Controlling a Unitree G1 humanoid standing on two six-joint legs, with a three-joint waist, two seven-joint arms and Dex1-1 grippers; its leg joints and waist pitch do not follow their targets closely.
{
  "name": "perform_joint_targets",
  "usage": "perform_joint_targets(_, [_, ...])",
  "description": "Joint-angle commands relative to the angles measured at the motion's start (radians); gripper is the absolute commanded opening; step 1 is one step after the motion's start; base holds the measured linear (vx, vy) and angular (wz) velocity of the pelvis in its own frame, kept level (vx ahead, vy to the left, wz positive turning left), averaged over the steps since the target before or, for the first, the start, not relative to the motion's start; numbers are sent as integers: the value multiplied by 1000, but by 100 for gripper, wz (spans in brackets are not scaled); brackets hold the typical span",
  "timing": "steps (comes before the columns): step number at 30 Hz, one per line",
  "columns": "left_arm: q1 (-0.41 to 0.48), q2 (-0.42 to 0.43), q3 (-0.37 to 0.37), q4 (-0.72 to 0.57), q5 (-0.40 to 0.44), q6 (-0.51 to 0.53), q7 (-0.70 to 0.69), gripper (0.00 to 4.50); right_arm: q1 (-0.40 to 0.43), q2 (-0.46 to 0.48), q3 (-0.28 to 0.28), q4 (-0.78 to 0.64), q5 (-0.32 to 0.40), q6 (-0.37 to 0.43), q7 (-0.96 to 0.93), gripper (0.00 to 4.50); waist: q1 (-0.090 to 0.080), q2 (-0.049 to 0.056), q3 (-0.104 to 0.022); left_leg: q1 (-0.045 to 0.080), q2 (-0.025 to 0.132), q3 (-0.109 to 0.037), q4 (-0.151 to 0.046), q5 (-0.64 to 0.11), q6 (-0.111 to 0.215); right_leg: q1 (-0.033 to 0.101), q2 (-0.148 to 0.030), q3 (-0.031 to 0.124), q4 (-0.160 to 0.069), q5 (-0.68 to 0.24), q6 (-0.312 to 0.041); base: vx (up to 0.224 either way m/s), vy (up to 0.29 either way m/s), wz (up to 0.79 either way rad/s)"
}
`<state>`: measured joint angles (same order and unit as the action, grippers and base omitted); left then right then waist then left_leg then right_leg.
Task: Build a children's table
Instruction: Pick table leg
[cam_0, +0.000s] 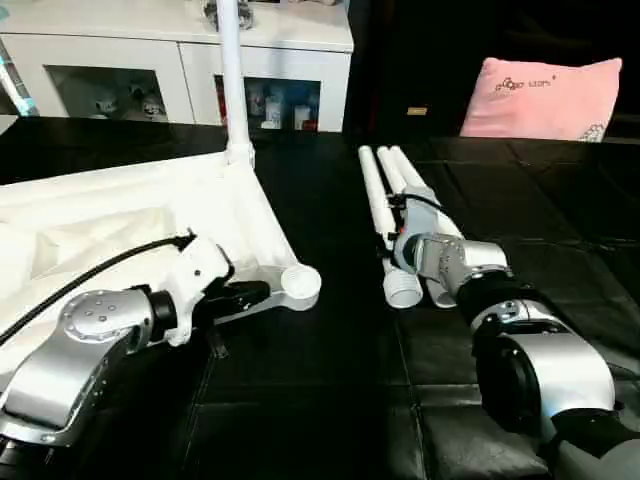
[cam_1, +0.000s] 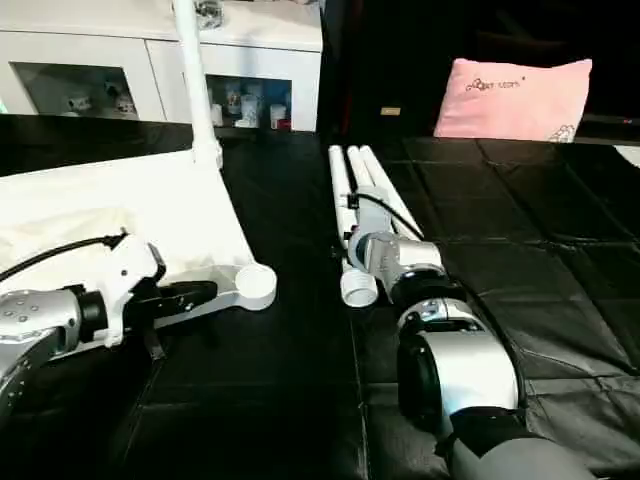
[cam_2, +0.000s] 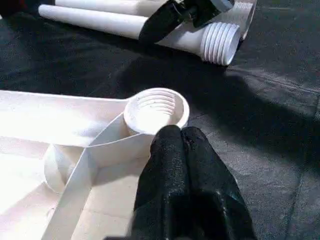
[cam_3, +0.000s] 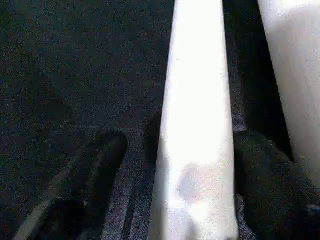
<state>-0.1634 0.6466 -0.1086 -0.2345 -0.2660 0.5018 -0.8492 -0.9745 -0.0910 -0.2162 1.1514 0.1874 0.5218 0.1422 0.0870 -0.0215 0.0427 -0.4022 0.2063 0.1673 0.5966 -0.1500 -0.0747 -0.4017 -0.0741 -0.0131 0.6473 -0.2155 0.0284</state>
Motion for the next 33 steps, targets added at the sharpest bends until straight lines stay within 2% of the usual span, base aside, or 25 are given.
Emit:
perform_joint_targets(1, [-16, 1, -12, 8, 9, -2, -6, 0, 12, 2, -15, 38, 5, 30, -1, 323, -3, 28, -58, 38, 6, 4, -79, -361, -111, 18, -31, 16, -75, -146, -176, 0, 0, 0])
perform_joint_targets(3, [-18, 0, -14, 10, 10, -4, -5, 0, 10, 1, -24, 43, 12, 33, -2, 294, -3, 29, -58, 38, 6, 3, -80, -362, -112, 18, -31, 15, -75, -148, -175, 0, 0, 0])
perform_joint_targets(6, [-21, -1, -16, 12, 10, -4, -4, 0, 9, 1, -30, 45, 16, 35, -7, 286, -3, 29, -58, 38, 6, 3, -80, -365, -114, 18, -31, 15, -74, -144, -177, 0, 0, 0])
perform_joint_targets(8, [-24, -3, -17, 16, 11, -5, -4, 0, 9, 1, -35, 47, 25, 35, -11, 256, -3, 29, -58, 38, 6, 3, -80, -364, -113, 18, -31, 15, -75, -143, -178, 0, 0, 0])
perform_joint_targets(12, [-28, -4, -17, 20, 12, -8, -4, 0, 8, 1, -42, 49, 29, 30, -11, 224, -3, 30, -58, 38, 6, 3, -80, -367, -114, 17, -31, 15, -75, -148, -178, 0, 0, 0])
perform_joint_targets(13, [-31, -6, -16, 23, 10, -10, -4, 0, 10, 3, -51, 44, 33, 13, -13, 212, -3, 33, -58, 38, 6, 3, -80, -373, -115, 17, -32, 15, -76, -152, -177, 0, 0, 0])
perform_joint_targets(17, [-35, -9, -14, 28, 7, -11, -5, 0, 8, 4, -58, 35, 38, -4, -9, 188, -3, 32, -58, 38, 6, 3, -80, -374, -116, 17, -31, 15, -76, -153, -178, 0, 0, 0])
perform_joint_targets(18, [-37, -11, -11, 28, 4, -11, -5, 0, 7, 4, -59, 33, 39, -1, -9, 184, -3, 32, -58, 38, 6, 3, -80, -374, -116, 17, -32, 14, -76, -153, -178, 0, 0, 0])
perform_joint_targets(19, [-39, -14, -9, 31, 1, -12, -4, 0, 8, 3, -56, 27, 37, -8, -2, 184, -5, 37, -58, 38, 6, 2, -80, -378, -118, 17, -31, 14, -76, -152, -178, 0, 0, 0])
perform_joint_targets(25, [-52, -37, 11, 49, -16, -20, 7, 0, 17, -7, -76, -11, 58, -26, 12, 182, -5, 38, -59, 38, 5, 4, -78, -367, -116, 19, -30, 15, -75, -133, -185, 0, 0, 0])
perform_joint_targets(28, [-95, -93, 50, 75, -38, -29, 58, 0, 55, -4, -84, -111, 78, -146, 73, 182, -1, 37, -60, 38, 7, 7, -76, -349, -106, 22, -32, 16, -76, -103, -187, 0, 0, 0])
perform_joint_targets(30, [-145, -126, 66, 117, -11, -36, 129, 0, 94, 4, -64, -195, 76, -217, 125, 182, 2, 37, -61, 37, 6, 7, -76, -328, -97, 24, -30, 16, -76, -83, -186, 0, 0, 0])
perform_joint_targets(31, [-181, -153, 79, 150, 0, -39, 176, 0, 109, 10, -71, -239, 103, -185, 153, 182, 0, 34, -61, 33, 4, 6, -77, -306, -85, 32, -28, 15, -75, -67, -183, 0, 0, 0])
perform_joint_targets(32, [-229, -192, 97, 192, 4, -32, 233, 0, 130, 23, -97, -304, 157, -133, 195, 182, 1, 36, -62, 34, 4, 6, -74, -298, -82, 33, -28, 15, -73, -60, -184, 0, 0, 0])
perform_joint_targets(33, [-245, -205, 103, 205, 3, -27, 249, 0, 138, 28, -106, -329, 178, -118, 213, 182, 0, 34, -62, 32, 3, 6, -74, -280, -71, 37, -29, 16, -74, -49, -185, 0, 0, 0])
